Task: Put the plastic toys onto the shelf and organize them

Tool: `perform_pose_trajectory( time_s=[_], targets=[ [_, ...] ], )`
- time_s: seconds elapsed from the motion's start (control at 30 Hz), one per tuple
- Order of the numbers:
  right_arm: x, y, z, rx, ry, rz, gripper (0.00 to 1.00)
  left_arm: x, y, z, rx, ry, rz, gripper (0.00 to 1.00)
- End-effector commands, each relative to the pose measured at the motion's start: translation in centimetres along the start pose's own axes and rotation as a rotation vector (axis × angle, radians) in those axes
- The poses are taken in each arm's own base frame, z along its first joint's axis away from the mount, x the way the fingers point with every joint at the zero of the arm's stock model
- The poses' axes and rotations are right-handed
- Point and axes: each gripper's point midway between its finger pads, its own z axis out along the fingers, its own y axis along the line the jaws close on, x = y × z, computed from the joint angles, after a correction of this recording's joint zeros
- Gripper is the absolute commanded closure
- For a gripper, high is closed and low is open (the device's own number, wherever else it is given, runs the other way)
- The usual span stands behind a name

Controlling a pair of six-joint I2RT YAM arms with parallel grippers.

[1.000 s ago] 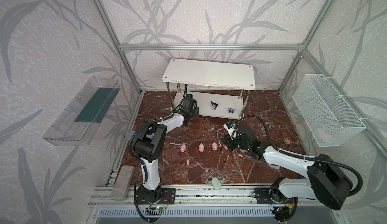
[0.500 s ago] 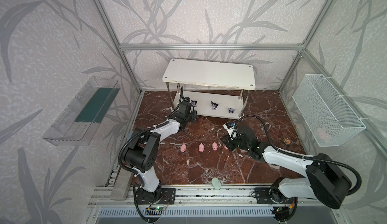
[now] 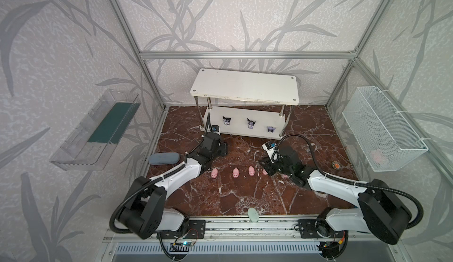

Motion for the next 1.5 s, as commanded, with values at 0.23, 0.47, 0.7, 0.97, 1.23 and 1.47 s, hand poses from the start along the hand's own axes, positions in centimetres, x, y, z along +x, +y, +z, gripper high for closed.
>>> perform_pose_trajectory(
  time_s=[0.23, 0.47, 0.7, 0.97, 1.23, 1.47],
  targets=[
    [-1.1, -0.5, -0.5, 0.012, -0.057, 0.039, 0.71, -5.0, 6.9, -3.7, -0.139, -0.230, -0.161, 0.36],
    [-1.4, -0.9, -1.0, 0.039, -0.063, 0.029, 0.71, -7.7, 8.3, -0.8, -0.099, -0.325, -0.155, 0.32],
    [-1.0, -1.3, -0.9, 0.060, -0.057, 0.035, 0.71, -8.6, 9.7, 2.7, -0.075, -0.390, -0.139, 0.32],
    [-1.0, -1.8, -1.0, 0.087, -0.055, 0.035, 0.71, -9.4, 10.5, 7.1, -0.061, -0.391, -0.116, 0.32],
    [-1.2, -1.9, -0.7, 0.097, -0.049, 0.041, 0.71, -10.5, 10.9, 9.6, -0.066, -0.384, -0.086, 0.33],
    [-1.8, -1.9, -0.7, 0.101, -0.052, 0.042, 0.71, -11.3, 11.3, 11.3, -0.067, -0.376, -0.103, 0.46]
  ],
)
